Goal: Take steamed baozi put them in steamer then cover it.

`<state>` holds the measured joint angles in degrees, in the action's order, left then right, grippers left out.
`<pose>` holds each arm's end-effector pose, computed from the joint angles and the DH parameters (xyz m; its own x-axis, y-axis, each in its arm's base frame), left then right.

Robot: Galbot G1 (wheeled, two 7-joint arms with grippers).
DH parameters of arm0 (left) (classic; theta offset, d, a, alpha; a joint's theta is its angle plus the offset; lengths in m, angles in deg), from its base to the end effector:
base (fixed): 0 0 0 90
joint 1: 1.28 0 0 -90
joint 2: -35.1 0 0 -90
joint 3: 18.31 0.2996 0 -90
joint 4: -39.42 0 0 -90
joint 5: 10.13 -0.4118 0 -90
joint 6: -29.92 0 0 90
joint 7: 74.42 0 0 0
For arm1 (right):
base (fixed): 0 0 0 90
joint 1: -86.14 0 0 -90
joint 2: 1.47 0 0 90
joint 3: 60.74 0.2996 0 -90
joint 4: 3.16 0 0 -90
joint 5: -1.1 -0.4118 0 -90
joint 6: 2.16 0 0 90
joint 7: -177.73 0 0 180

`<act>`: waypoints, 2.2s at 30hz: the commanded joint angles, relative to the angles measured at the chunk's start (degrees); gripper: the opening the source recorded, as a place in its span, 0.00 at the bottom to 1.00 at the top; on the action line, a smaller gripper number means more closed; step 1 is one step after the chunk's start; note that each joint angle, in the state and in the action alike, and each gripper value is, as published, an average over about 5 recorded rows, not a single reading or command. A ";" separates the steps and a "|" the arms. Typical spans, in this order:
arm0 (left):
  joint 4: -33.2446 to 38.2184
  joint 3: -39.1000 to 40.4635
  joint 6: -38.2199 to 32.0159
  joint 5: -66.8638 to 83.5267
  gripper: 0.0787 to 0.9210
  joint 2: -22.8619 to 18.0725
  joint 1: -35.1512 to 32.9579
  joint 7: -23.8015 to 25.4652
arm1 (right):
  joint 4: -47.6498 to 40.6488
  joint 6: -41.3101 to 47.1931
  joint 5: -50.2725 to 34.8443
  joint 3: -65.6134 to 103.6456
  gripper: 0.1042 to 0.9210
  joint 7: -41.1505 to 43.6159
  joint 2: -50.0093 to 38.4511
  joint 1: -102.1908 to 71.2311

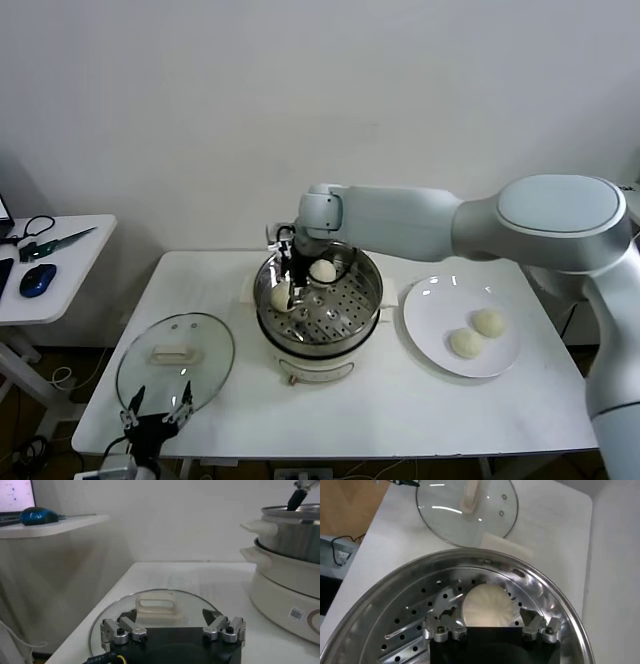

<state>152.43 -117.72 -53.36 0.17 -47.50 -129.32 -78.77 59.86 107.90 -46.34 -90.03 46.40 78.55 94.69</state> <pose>0.2147 0.0793 -0.3324 -0.9213 -0.1739 0.3478 -0.1654 0.9847 0.0543 0.5553 0.2309 -0.0981 -0.1211 -0.3186 0.9401 -0.9464 -0.2488 -0.2062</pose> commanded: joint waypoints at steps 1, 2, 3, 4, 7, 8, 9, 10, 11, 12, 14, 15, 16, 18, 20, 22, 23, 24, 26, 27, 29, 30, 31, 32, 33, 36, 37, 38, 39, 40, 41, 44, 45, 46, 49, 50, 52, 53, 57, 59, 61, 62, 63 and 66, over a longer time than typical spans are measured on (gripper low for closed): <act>0.29 0.07 0.18 -0.12 0.88 -0.16 0.08 0.02 | 4.20 -3.28 -0.08 -0.58 0.88 5.90 -8.08 8.03; 0.40 0.08 0.26 -0.13 0.88 -0.21 0.10 0.03 | 4.94 -3.93 -0.03 -1.31 0.88 7.43 -10.34 9.56; 0.48 0.09 0.33 -0.13 0.88 -0.24 0.13 0.05 | 5.66 -4.71 0.14 -2.41 0.88 9.05 -12.81 11.31; 0.54 0.09 0.39 -0.14 0.88 -0.25 0.16 0.06 | 6.34 -5.53 0.50 -3.79 0.88 10.54 -15.50 12.98; 0.58 0.02 0.42 -0.13 0.88 -0.13 0.27 0.11 | 9.24 -7.77 3.15 -9.06 0.88 13.76 -23.46 17.60; 0.57 -0.05 0.42 -0.08 0.88 -0.08 0.30 0.11 | 10.61 -8.15 4.54 -10.62 0.88 14.20 -26.13 18.53; 0.56 -0.13 0.41 -0.03 0.88 -0.04 0.33 0.12 | 12.11 -8.40 6.04 -12.08 0.88 14.47 -28.78 19.26; 0.55 -0.21 0.41 0.02 0.88 0.00 0.37 0.12 | 13.44 -8.45 7.72 -13.21 0.88 14.37 -31.27 19.34; 0.56 -0.29 0.42 0.08 0.88 0.02 0.40 0.13 | 14.70 -8.40 9.66 -14.11 0.88 14.03 -34.07 18.87; 0.58 -0.35 0.43 0.11 0.88 0.03 0.43 0.13 | 15.55 -8.27 11.32 -14.57 0.88 13.56 -36.53 18.02; 0.65 -0.43 0.48 0.13 0.88 0.00 0.46 0.14 | 16.20 -7.90 14.93 -14.58 0.88 12.39 -40.77 15.04; 0.69 -0.45 0.50 0.12 0.88 -0.04 0.45 0.14 | 16.17 -7.73 16.60 -14.08 0.88 11.86 -42.57 13.33; 0.74 -0.46 0.53 0.10 0.88 -0.09 0.42 0.14 | 15.99 -7.62 18.04 -13.38 0.88 11.52 -43.87 11.69; 0.81 -0.47 0.55 0.03 0.88 -0.19 0.31 0.14 | 15.38 -7.52 21.17 -10.89 0.88 11.04 -46.17 7.56; 0.82 -0.52 0.54 -0.06 0.88 -0.28 0.22 0.14 | 14.62 -7.41 24.09 -7.49 0.88 10.62 -47.68 2.95; 0.83 -0.59 0.55 -0.14 0.88 -0.41 0.18 0.13 | 13.71 -7.18 26.68 -3.49 0.88 10.12 -48.58 -2.08; 0.86 -0.62 0.55 -0.17 0.88 -0.49 0.15 0.12 | 13.25 -7.01 27.87 -1.44 0.88 9.85 -48.82 -4.65; 0.90 -0.63 0.55 -0.20 0.88 -0.56 0.10 0.12 | 12.84 -6.87 28.91 0.44 0.88 9.64 -48.92 -6.98; 0.96 -0.62 0.52 -0.29 0.88 -0.69 -0.02 0.11 | 12.15 -6.58 30.49 3.21 0.88 9.31 -48.77 -10.62; 0.97 -0.61 0.50 -0.35 0.88 -0.76 -0.07 0.11 | 11.83 -6.45 31.24 4.39 0.88 9.14 -48.56 -12.12; 0.94 -0.59 0.44 -0.50 0.88 -0.88 -0.19 0.10 | 10.87 -6.15 32.58 6.53 0.88 8.70 -47.86 -14.86; 0.92 -0.58 0.40 -0.58 0.88 -0.93 -0.26 0.09 | 10.30 -5.97 33.06 7.59 0.88 8.44 -47.42 -16.15; 0.92 -0.57 0.37 -0.63 0.88 -0.96 -0.34 0.09 | 9.76 -5.79 33.48 8.54 0.88 8.18 -46.99 -17.27; 0.92 -0.56 0.34 -0.68 0.88 -0.99 -0.43 0.08 | 9.15 -5.60 33.91 9.62 0.88 7.96 -46.53 -18.55; 0.92 -0.57 0.32 -0.71 0.88 -1.00 -0.50 0.08 | 8.67 -5.45 34.35 10.62 0.88 7.80 -46.09 -19.75; 0.88 -0.61 0.30 -0.78 0.88 -1.00 -0.62 0.07 | 7.24 -5.08 36.44 13.51 0.88 7.13 -44.57 -23.24; 0.86 -0.62 0.30 -0.80 0.88 -1.00 -0.63 0.07 | 6.77 -4.99 37.15 14.40 0.88 6.78 -44.10 -24.28; 0.84 -0.62 0.31 -0.82 0.88 -1.00 -0.64 0.07 | 6.31 -4.90 37.73 15.20 0.88 6.44 -43.64 -25.19; 0.80 -0.61 0.32 -0.84 0.88 -1.00 -0.63 0.06 | 5.92 -4.85 38.22 15.89 0.88 6.12 -43.25 -25.91; 0.75 -0.60 0.33 -0.86 0.88 -1.01 -0.61 0.06 | 5.54 -4.80 38.55 16.50 0.88 5.85 -42.90 -26.56; 0.69 -0.60 0.33 -0.89 0.88 -1.02 -0.58 0.05 | 5.18 -4.74 38.67 17.03 0.88 5.56 -42.59 -27.12; 0.51 -0.55 0.33 -0.95 0.88 -1.05 -0.46 0.04 | 4.21 -4.52 38.90 18.46 0.88 4.57 -41.65 -28.51; 0.45 -0.53 0.32 -0.98 0.88 -1.04 -0.42 0.04 | 3.86 -4.43 38.91 18.97 0.88 4.14 -41.32 -28.95; 0.40 -0.51 0.32 -0.99 0.88 -1.03 -0.39 0.04 | 3.52 -4.36 38.91 19.52 0.88 3.77 -41.03 -29.33; 0.33 -0.51 0.32 -1.05 0.88 -1.00 -0.30 0.04 | 2.72 -4.22 38.70 20.76 0.88 3.05 -40.29 -30.09; 0.35 -0.52 0.32 -1.04 0.88 -0.99 -0.29 0.03 | 2.62 -4.19 38.59 20.93 0.88 3.01 -40.16 -30.17; 0.43 -0.56 0.34 -1.02 0.88 -0.98 -0.30 0.02 | 2.48 -4.17 38.46 21.03 0.88 2.98 -39.95 -30.23; 0.45 -0.58 0.35 -1.02 0.88 -0.97 -0.30 0.01 | 2.42 -4.16 38.45 21.05 0.88 2.94 -39.88 -30.23; 0.42 -0.60 0.36 -1.07 0.88 -0.98 -0.30 -0.05 | 2.14 -4.17 38.53 21.23 0.79 2.89 -39.56 -30.10; 0.48 -0.58 0.34 -1.11 0.88 -1.03 -0.37 -0.08 | 2.11 -4.21 38.42 21.17 0.73 3.18 -39.49 -29.77; 0.59 -0.57 0.29 -1.13 0.88 -1.10 -0.48 -0.11 | 2.28 -4.25 37.99 21.01 0.67 3.54 -39.49 -29.31; 0.66 -0.57 0.27 -1.14 0.88 -1.16 -0.52 -0.13 | 2.48 -4.27 37.70 20.93 0.66 3.75 -39.53 -29.03; 0.74 -0.57 0.26 -1.15 0.88 -1.21 -0.57 -0.14 | 2.76 -4.37 37.36 20.81 0.64 4.08 -39.60 -28.57; 1.07 -0.63 0.32 -1.19 0.88 -1.35 -0.71 -0.15 | 3.92 -5.31 36.25 18.89 0.62 5.59 -39.87 -24.70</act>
<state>153.27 -118.34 -53.04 -0.97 -48.79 -129.95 -78.90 63.61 102.97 -9.78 -71.25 51.12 38.45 68.27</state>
